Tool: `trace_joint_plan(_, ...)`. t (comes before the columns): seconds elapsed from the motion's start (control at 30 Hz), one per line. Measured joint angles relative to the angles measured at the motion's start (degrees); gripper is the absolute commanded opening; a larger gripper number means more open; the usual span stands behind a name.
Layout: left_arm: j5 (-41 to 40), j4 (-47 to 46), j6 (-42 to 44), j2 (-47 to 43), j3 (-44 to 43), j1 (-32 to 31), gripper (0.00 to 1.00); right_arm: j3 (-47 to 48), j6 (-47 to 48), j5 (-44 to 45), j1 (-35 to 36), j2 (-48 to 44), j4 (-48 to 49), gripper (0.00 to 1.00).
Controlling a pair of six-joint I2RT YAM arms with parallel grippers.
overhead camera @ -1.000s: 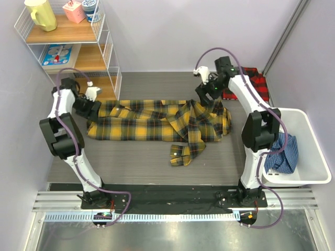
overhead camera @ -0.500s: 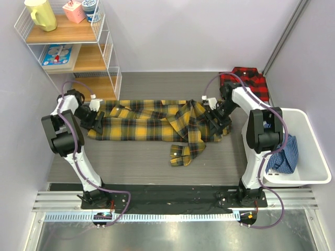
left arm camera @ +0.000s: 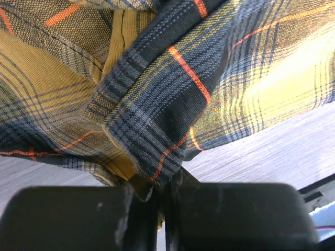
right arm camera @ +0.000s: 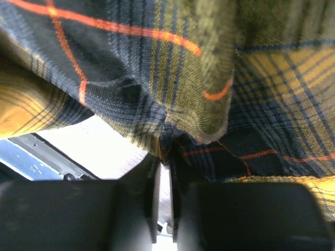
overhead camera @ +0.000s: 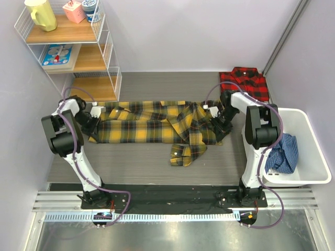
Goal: Fold and stack the long sleeve shirts
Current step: Fold the shirt
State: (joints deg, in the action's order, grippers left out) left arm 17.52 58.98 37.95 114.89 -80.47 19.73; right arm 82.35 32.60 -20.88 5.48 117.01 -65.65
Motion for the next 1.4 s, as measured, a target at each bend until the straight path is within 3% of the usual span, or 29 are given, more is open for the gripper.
trace_joint_plan(0.07, 0.04, 0.2, 0.33, -0.17, 0.37, 0.39, 0.0, -0.52, -0.07, 0.57, -0.09, 0.0, 0.2, 0.01)
trace_joint_plan(0.23, -0.66, 1.18, 2.67, -1.73, 2.84, 1.29, 0.0, -2.38, 0.0, 0.85, 0.0, -0.11, 0.2, 0.01)
trace_joint_plan(0.33, -1.27, 1.99, 3.96, -2.14, 3.52, 1.53, 0.0, -3.15, -0.11, 0.57, 0.02, -0.68, -0.72, 0.11)
trace_joint_plan(0.37, -1.38, 2.21, 4.46, -2.23, 3.56, 1.55, 0.0, -3.1, -0.33, 0.37, 0.04, -1.01, -0.92, 0.24)
trace_joint_plan(0.5, -1.46, 2.78, 5.75, -2.56, 3.41, 1.66, 0.36, 0.22, -1.55, -0.07, 0.09, -1.27, -2.75, 0.48)
trace_joint_plan(0.67, 1.97, 4.48, 8.0, -5.31, 2.75, 2.49, 0.59, 9.25, -1.84, -1.6, 0.09, -1.92, -4.7, 0.52)
trace_joint_plan(0.77, 7.72, 5.09, 8.87, -10.93, 2.49, 2.64, 0.81, 12.92, -2.05, -3.48, 0.09, -3.32, -5.57, 0.54)
trace_joint_plan(0.8, 9.75, 4.94, 9.09, -13.53, 2.4, 2.6, 0.91, 13.73, -2.16, -4.92, 0.09, -4.04, -5.92, 0.56)
trace_joint_plan(0.9, 14.88, 3.3, 9.01, -22.95, 2.27, 0.98, 1.0, 12.02, -2.78, -11.98, 0.09, -7.78, -5.79, 0.7)
trace_joint_plan(0.93, 16.31, 2.51, 8.74, -25.81, 2.29, -0.02, 1.0, 11.41, -2.93, -12.7, 0.22, -9.64, -5.77, 0.77)
trace_joint_plan(1.07, 22.64, -1.68, 4.9, -34.16, 2.43, -3.63, 1.0, 1.36, 0.9, -15.41, 3.8, -22.12, -0.42, 0.89)
trace_joint_plan(1.2, 28.15, -8.68, -1.42, -38.71, 3.52, -3.89, 1.0, -4.22, 10.64, -13.55, 18.25, -34.47, 3.39, 0.89)
trace_joint_plan(1.3, 30.34, -13.46, -7.21, -40.59, 3.69, -4.11, 1.0, -5.84, 17.84, -12.2, 29.66, -35.78, 4.22, 0.89)
trace_joint_plan(1.4, 30.58, -16.33, -12.79, -40.96, 3.3, -4.37, 1.0, -11.5, 22.91, -8.74, 36.7, -34.27, 5.46, 0.89)
